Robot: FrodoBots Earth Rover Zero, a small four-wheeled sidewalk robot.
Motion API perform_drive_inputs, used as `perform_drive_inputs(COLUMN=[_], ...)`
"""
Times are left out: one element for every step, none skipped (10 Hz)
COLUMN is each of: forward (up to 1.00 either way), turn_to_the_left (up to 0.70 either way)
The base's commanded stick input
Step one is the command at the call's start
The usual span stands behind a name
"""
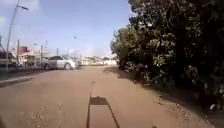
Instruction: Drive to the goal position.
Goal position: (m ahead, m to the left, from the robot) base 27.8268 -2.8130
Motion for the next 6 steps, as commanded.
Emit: perform_drive_inputs(forward=[1.0,1.0,1.0,1.0,1.0,1.0], turn_to_the_left=[0.0,0.0,0.0,0.0,0.0,0.0])
